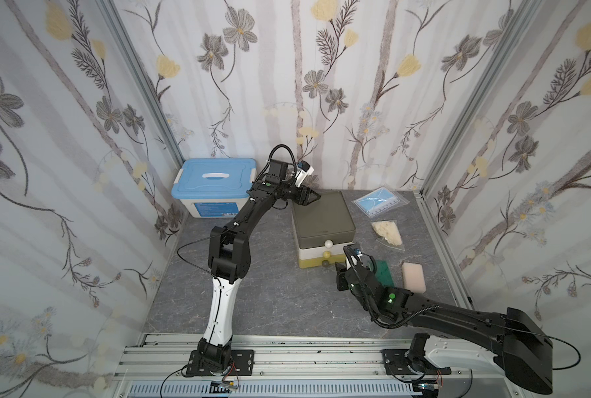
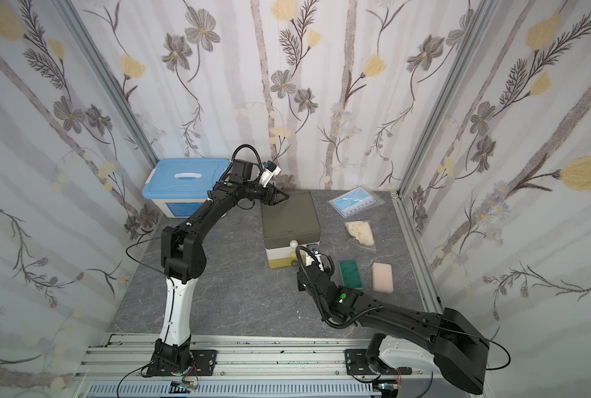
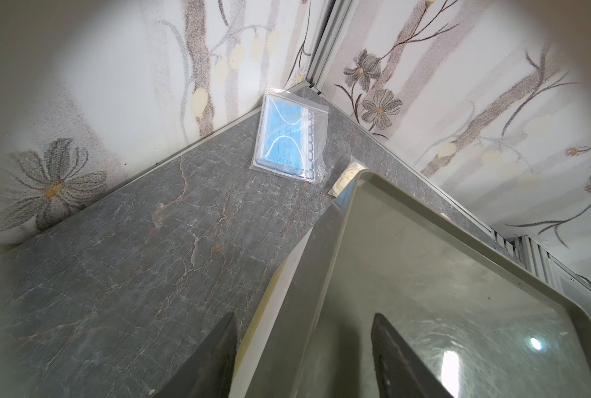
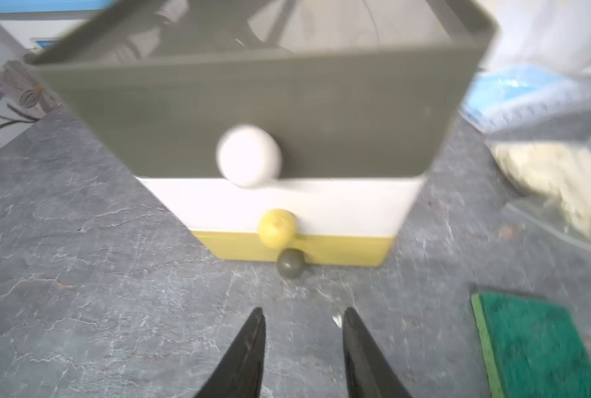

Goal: Take the sponge out of the drawer
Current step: Close the drawer in the storage box, then open the drawer in the storage box.

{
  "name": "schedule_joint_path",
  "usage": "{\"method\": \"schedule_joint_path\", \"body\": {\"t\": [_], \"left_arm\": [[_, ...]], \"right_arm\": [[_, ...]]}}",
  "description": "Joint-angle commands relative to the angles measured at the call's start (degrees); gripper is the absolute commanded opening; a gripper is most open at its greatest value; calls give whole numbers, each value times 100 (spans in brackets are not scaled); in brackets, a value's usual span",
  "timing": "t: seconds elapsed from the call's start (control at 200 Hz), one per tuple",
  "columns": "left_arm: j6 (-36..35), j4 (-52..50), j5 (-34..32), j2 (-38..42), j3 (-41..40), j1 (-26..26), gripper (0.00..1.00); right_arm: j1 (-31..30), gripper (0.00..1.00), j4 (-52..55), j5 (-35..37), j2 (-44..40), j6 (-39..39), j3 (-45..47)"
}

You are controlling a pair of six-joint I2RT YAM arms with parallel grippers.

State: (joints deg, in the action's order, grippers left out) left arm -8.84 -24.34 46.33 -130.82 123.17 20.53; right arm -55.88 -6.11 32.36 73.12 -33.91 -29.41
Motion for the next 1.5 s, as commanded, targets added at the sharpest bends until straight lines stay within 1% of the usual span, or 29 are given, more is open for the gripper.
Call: {"method": "schedule_joint_path", "body": {"t": [0.0,0.1,0.165,0.215,0.235,0.315,0.4,0.46,0.515,0.56,0.595,0.615,0.744,0.804,1.019,1.244,1.494], "left_arm": [[85,-708,149,-101,-39,52,63],[77,-722,148,-78,-47,47,63],[71,-717,147,-42,-93,54,63],[77,-683,144,-9,-135,56,63],[84,-686,143,-3,-148,61,63],[88,-672,155,12,-162,56,63],[98,-639,152,26,-186,56,63],[123,-590,170,35,-223,56,63],[167,-551,179,27,-224,56,63],[180,-539,199,23,-224,56,63],[177,-540,194,22,-224,56,63],[172,-543,197,30,-225,56,63],[150,-553,192,68,-241,56,63],[152,-547,186,66,-241,55,63],[204,-494,218,35,-241,56,63],[217,-484,211,44,-233,56,63],[217,-494,211,57,-233,56,63]], "right_arm": [[212,43,-1200,-511,-82,-1305,562],[471,45,-2032,-886,157,-1662,926],[623,50,-2680,-1189,410,-1867,1107],[654,51,-3312,-1431,681,-2032,1234],[848,52,-3536,-1520,800,-2102,1283],[1023,54,-4383,-1902,1320,-2367,1414],[1074,57,-4909,-2079,1795,-2479,1403],[1154,58,-5362,-2190,2297,-2542,1370],[1287,63,-5787,-2365,2694,-2644,1282],[1368,65,-6232,-2550,3047,-2771,1200],[1389,70,-6530,-2632,3309,-2872,1140],[1394,72,-6640,-2632,3426,-2923,1102],[1408,71,-7046,-2640,3907,-3014,944],[1448,70,-7058,-2741,4026,-3075,835],[1451,66,-7126,-2768,4158,-3130,781],[1439,60,-7302,-2783,4509,-3223,702],[1410,60,-7356,-2744,4731,-3192,605]]}}
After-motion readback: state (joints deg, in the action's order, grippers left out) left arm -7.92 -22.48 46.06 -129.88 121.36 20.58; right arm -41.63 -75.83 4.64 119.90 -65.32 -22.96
